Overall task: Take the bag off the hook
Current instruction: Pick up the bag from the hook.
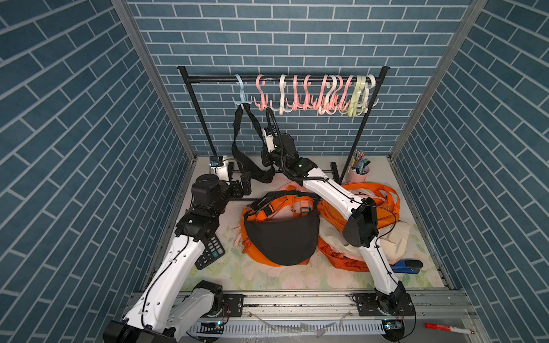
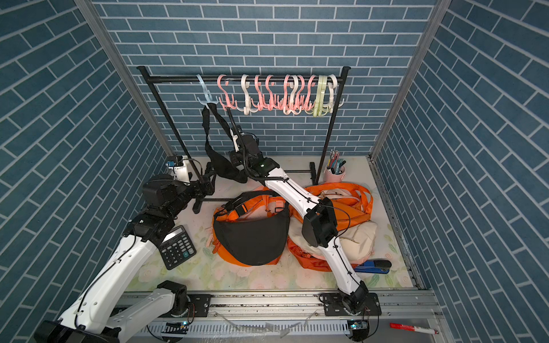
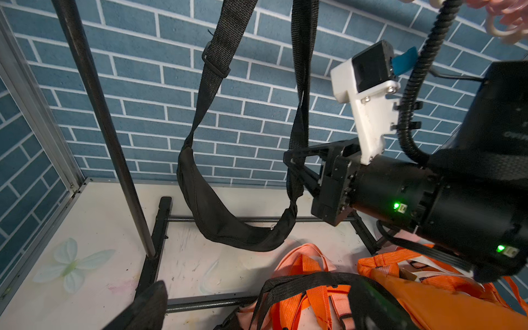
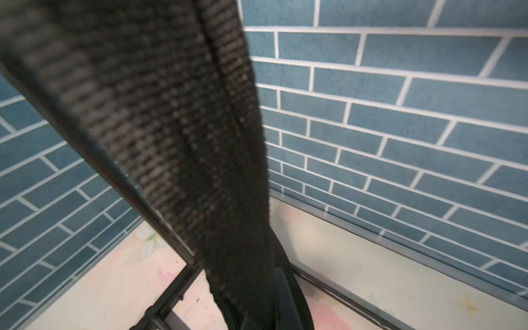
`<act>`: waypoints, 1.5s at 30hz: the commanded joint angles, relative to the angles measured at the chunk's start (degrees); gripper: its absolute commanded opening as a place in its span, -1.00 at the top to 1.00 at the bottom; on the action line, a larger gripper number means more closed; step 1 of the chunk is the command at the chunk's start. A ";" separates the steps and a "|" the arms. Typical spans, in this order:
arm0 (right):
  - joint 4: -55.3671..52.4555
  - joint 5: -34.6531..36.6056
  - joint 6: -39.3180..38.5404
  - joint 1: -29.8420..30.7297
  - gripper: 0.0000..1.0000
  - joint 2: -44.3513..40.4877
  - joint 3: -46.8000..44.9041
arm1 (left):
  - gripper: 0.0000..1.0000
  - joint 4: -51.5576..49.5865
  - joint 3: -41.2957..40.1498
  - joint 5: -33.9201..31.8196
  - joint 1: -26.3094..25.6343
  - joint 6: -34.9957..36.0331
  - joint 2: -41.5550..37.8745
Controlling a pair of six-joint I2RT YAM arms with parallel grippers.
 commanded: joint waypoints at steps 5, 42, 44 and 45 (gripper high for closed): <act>3.66 0.92 -1.27 -1.93 1.00 -9.52 -6.12 | -0.99 2.09 0.06 -0.50 0.24 -0.05 2.13; -5.56 -12.69 4.54 -11.38 1.00 -18.69 -11.96 | -0.89 27.92 15.17 15.80 5.78 11.95 30.52; -5.63 -13.49 5.23 -11.63 1.00 -18.78 -12.04 | -0.87 29.62 15.30 16.20 5.82 12.13 32.17; -5.61 -13.50 5.43 -11.71 1.00 -18.78 -12.13 | -0.87 30.35 15.54 16.57 5.87 12.21 33.05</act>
